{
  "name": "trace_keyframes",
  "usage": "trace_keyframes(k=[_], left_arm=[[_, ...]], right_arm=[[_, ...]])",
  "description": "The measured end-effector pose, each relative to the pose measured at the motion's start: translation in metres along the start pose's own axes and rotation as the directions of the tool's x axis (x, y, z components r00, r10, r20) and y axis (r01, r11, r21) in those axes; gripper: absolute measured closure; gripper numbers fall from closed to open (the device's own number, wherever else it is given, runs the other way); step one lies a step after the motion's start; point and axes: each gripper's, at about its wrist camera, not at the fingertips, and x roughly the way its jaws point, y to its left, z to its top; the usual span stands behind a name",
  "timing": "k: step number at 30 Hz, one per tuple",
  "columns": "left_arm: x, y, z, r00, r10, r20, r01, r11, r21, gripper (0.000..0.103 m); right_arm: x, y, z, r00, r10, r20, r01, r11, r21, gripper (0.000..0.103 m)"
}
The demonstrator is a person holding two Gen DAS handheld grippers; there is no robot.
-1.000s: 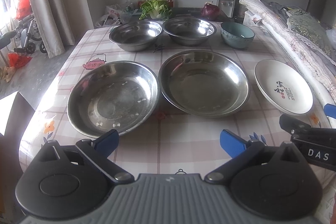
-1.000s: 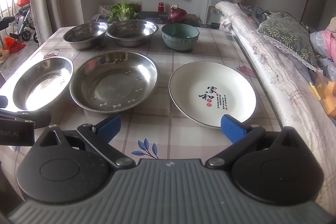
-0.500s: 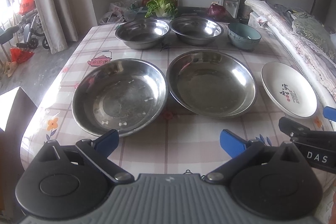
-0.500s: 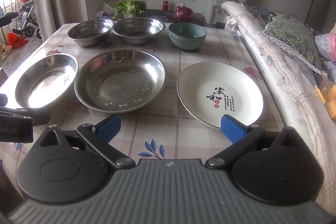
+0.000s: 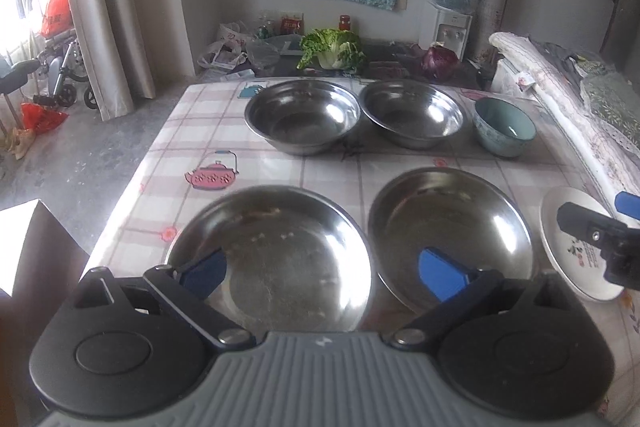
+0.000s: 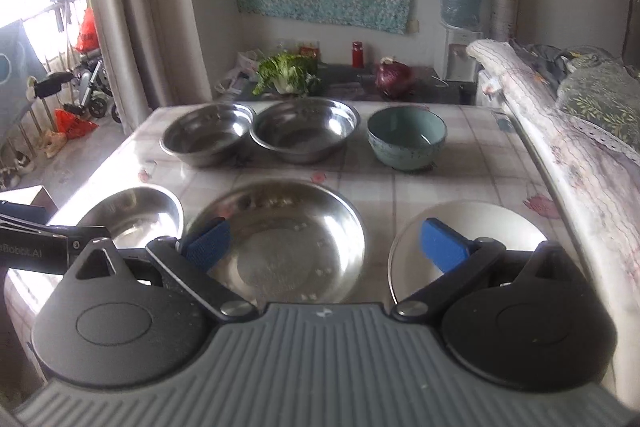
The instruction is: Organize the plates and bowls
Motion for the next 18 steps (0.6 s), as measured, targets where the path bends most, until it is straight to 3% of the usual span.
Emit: trace_keyframes(k=[6, 12, 15, 18], left_arm=[[0.04, 0.023, 0.05, 0.997, 0.064, 0.034, -0.064, 0.998, -0.003, 0.0], [0.109, 0.036, 0.098, 0.998, 0.058, 0.024, -0.059, 0.998, 0.028, 0.003], [0.147, 0.039, 0.113, 0.998, 0.068, -0.004, -0.067, 0.996, 0.052, 0.015], [0.185, 0.043, 0.123, 0.995, 0.079, -0.063, -0.077, 0.996, 0.043, 0.037]], right_arm=[[0.051, 0.011, 0.049, 0.99, 0.14, 0.032, -0.139, 0.99, -0.016, 0.001], [0.133, 0.04, 0.124, 0.965, 0.26, 0.026, -0.254, 0.959, -0.125, 0.002], [0.193, 0.057, 0.159, 0.954, 0.298, -0.041, -0.301, 0.941, -0.154, 0.005], [0.257, 0.074, 0.185, 0.947, 0.298, -0.116, -0.316, 0.93, -0.187, 0.017]])
